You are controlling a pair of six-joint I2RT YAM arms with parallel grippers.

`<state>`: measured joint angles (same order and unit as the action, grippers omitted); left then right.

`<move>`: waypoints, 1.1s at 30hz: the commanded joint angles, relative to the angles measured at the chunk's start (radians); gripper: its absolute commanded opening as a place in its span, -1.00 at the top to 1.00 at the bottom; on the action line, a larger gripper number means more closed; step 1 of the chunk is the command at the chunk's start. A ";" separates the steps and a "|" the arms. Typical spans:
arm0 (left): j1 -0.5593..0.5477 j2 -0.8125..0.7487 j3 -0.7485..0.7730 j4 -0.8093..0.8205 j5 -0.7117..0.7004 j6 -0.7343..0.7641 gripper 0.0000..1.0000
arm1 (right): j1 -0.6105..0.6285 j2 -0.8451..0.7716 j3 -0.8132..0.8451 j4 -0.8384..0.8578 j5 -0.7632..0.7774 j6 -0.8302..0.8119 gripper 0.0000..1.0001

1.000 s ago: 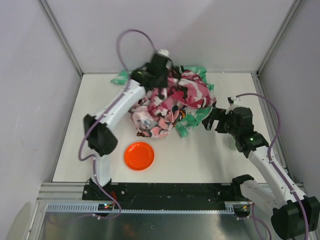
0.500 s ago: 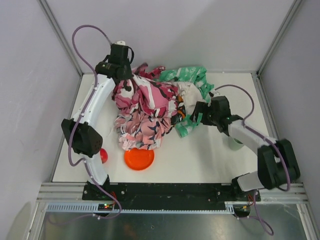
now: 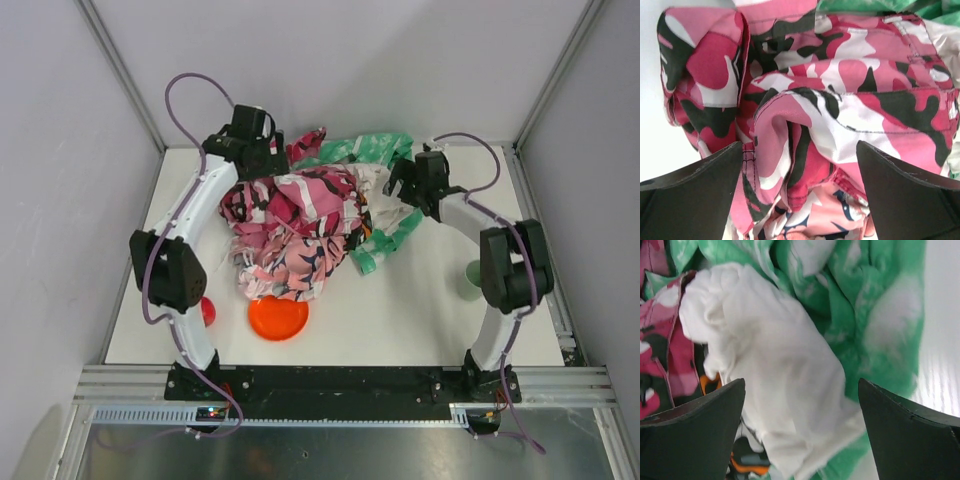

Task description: Pick out a specific cloth from the pile

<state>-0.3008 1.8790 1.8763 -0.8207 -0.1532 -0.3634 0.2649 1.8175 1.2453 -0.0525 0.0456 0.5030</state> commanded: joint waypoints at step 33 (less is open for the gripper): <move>-0.104 -0.755 -0.721 0.033 -0.089 -0.213 -0.99 | 0.174 -0.043 1.191 -0.250 0.455 -0.712 1.00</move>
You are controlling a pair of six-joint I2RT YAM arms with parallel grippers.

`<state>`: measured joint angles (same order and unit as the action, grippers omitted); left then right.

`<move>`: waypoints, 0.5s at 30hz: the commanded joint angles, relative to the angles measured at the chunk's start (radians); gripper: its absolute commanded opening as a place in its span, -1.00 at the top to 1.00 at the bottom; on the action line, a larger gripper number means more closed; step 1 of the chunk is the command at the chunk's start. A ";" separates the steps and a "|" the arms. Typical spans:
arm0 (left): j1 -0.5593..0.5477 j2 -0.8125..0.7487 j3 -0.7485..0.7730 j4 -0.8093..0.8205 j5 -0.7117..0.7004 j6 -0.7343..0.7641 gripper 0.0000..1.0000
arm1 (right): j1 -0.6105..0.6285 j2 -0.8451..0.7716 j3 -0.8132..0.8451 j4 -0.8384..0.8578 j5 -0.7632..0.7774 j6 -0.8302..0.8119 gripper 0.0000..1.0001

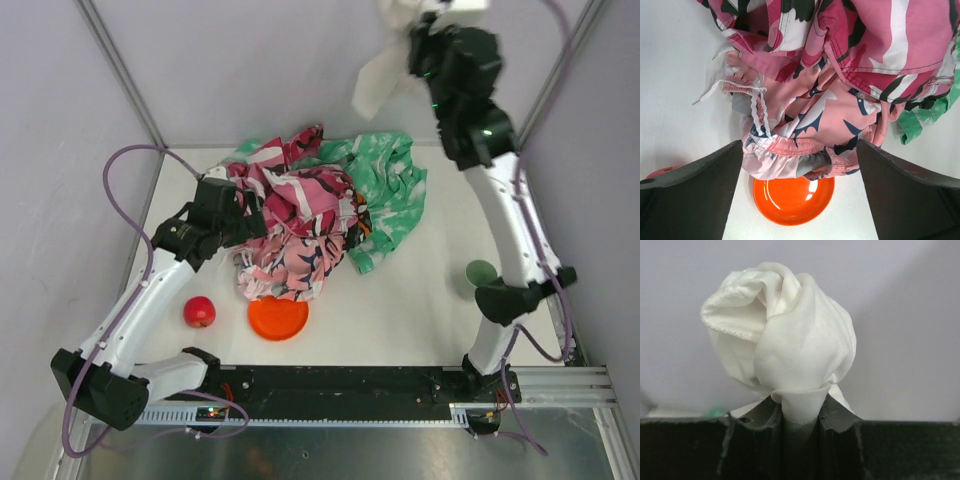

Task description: Pick out a specific cloth from the pile

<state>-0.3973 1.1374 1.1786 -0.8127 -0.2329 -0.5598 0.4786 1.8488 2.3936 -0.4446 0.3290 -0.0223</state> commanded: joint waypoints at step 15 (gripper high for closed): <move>-0.008 -0.034 -0.041 0.029 -0.035 -0.030 -0.99 | -0.554 -0.238 -0.523 0.113 -0.055 0.112 1.00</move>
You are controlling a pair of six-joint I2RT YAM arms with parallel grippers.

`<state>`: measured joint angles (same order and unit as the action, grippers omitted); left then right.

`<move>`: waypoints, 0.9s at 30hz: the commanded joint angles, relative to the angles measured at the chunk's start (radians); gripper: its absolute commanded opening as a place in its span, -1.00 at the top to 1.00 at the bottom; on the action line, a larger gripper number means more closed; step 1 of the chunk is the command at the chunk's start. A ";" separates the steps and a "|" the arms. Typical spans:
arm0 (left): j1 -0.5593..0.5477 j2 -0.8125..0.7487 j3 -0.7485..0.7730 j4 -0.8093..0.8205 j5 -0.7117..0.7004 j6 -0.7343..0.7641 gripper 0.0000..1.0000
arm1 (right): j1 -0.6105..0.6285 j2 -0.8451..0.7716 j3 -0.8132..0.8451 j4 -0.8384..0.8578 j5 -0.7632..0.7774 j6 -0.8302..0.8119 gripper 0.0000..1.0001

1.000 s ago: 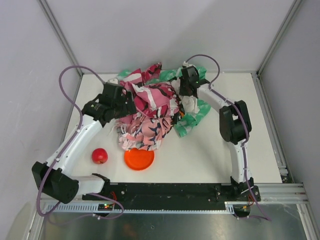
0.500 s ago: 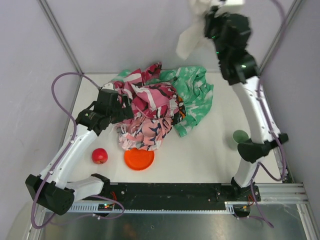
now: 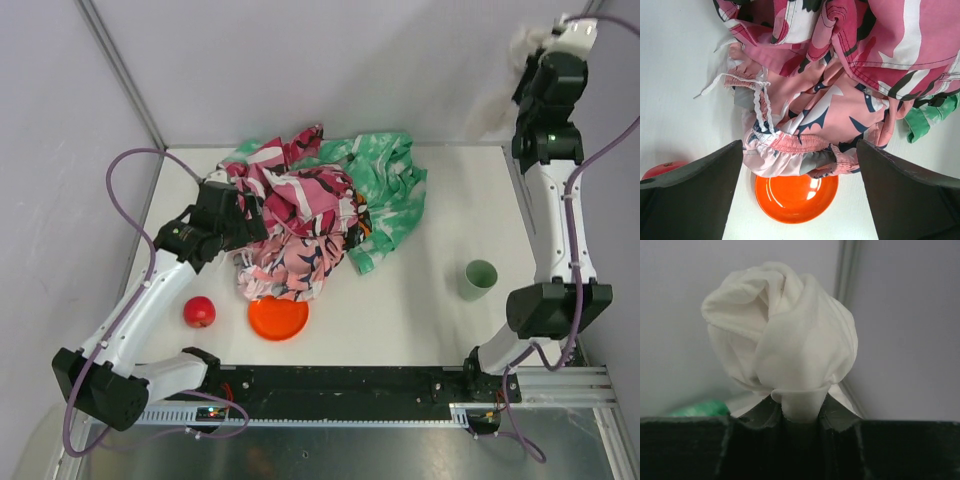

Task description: Pick out a specific cloth from the pile

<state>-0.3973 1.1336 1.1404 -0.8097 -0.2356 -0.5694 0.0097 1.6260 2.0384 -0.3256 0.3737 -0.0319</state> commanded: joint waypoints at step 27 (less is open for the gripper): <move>-0.008 -0.188 -0.078 0.021 0.050 -0.041 -0.99 | -0.190 -0.185 -0.529 -0.087 -0.331 0.308 -0.99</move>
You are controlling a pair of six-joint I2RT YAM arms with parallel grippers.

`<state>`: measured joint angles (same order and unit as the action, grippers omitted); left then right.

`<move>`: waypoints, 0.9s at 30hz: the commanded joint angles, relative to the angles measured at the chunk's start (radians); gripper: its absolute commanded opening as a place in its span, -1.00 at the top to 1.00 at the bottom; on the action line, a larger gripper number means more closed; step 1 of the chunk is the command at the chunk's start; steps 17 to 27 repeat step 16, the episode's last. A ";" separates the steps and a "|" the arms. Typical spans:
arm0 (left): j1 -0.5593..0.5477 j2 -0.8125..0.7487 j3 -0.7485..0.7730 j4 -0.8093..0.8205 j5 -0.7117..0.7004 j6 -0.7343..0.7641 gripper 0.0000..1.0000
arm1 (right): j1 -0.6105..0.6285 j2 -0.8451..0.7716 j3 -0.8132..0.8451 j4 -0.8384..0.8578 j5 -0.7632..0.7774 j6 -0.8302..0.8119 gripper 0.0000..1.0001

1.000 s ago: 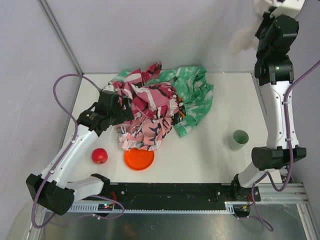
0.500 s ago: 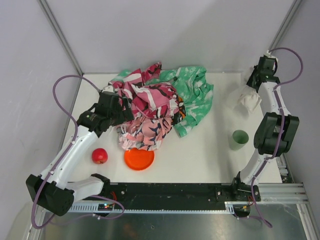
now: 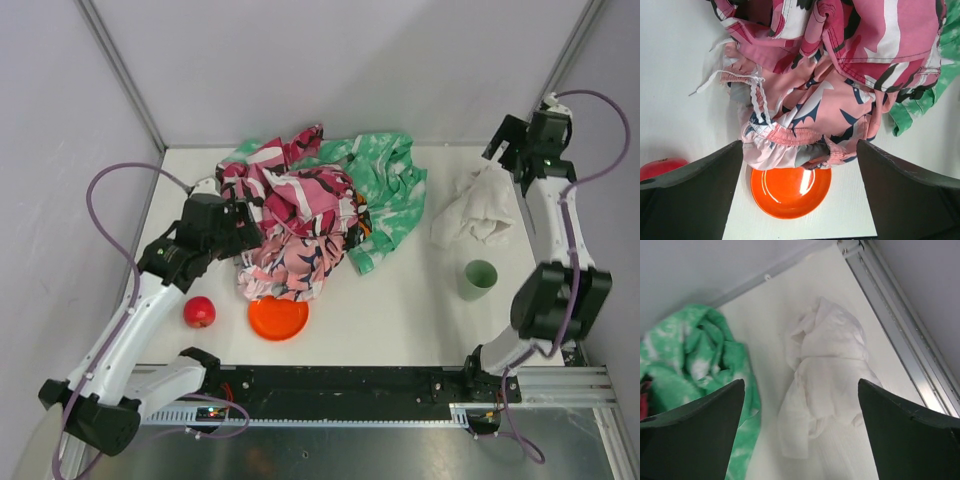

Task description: Pick out a specific cloth from the pile

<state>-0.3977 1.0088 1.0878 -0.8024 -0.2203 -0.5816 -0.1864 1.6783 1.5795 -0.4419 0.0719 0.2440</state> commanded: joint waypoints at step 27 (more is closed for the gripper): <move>-0.007 -0.235 -0.171 -0.010 0.143 -0.036 -0.99 | 0.030 -0.990 -0.690 -0.054 -0.041 0.102 -0.99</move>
